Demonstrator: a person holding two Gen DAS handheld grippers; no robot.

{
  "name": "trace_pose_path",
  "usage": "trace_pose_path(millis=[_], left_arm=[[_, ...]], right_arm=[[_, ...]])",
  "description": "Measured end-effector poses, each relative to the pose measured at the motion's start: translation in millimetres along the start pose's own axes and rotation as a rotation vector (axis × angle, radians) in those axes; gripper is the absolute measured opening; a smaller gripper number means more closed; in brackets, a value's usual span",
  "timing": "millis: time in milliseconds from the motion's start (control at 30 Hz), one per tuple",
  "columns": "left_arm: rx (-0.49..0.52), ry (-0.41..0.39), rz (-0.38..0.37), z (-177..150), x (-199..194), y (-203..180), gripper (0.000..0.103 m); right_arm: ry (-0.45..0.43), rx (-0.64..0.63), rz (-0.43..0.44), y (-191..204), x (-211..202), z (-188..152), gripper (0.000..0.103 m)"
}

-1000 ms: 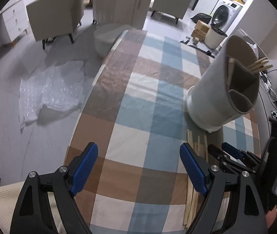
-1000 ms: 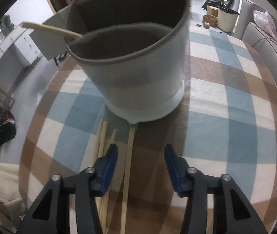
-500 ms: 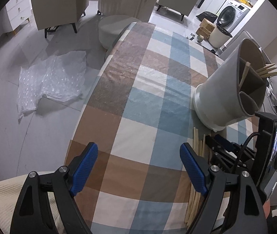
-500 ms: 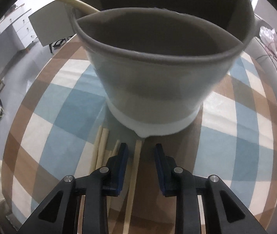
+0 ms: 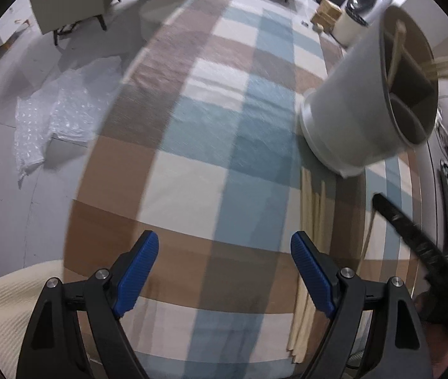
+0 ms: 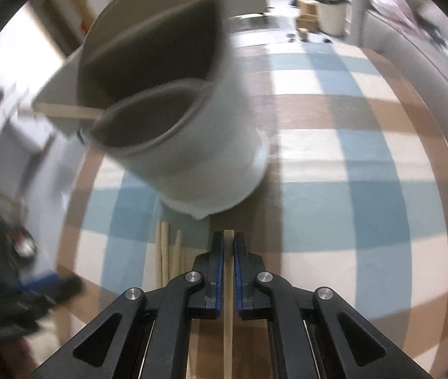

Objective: Organize utensils
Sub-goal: 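Close the left tool on another chopstick while the right tool holds its chopstick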

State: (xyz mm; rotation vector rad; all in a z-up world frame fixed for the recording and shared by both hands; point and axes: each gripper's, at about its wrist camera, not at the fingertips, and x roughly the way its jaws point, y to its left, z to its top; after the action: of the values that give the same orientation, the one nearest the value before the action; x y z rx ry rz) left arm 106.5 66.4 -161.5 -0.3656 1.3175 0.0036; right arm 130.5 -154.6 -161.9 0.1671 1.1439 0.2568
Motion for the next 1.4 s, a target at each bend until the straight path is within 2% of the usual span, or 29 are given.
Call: trace_pose_path(millis=[333, 533, 767, 1033, 1133, 1233, 1400], left_arm=[[0.036, 0.088, 0.023, -7.4, 22.7, -22.3, 0.082], [0.039, 0.083, 0.08, -10.4, 25.1, -27.5, 0.082], [0.11, 0.075, 0.172, -15.2, 26.5, -39.8, 0.083], [0.094, 0.068, 0.188, -10.0, 24.8, -43.4, 0.083], [0.111, 0.077, 0.248, -6.2, 28.4, -43.9, 0.083], [0.07, 0.086, 0.223, -0.6, 35.1, -45.3, 0.082], [0.073, 0.069, 0.225, 10.5, 40.6, -44.9, 0.081]], right_arm=[[-0.005, 0.26, 0.113, -54.8, -26.8, 6.4, 0.005], [-0.012, 0.353, 0.149, -79.1, -35.3, 2.3, 0.005], [-0.047, 0.408, 0.165, -96.2, -55.0, 1.5, 0.005], [-0.083, 0.399, 0.151, -99.7, -67.6, 3.7, 0.005], [-0.085, 0.384, 0.152, -97.4, -67.1, 4.5, 0.005], [-0.092, 0.372, 0.153, -95.9, -66.8, 6.1, 0.005], [-0.104, 0.375, 0.15, -98.1, -67.4, 7.9, 0.005]])
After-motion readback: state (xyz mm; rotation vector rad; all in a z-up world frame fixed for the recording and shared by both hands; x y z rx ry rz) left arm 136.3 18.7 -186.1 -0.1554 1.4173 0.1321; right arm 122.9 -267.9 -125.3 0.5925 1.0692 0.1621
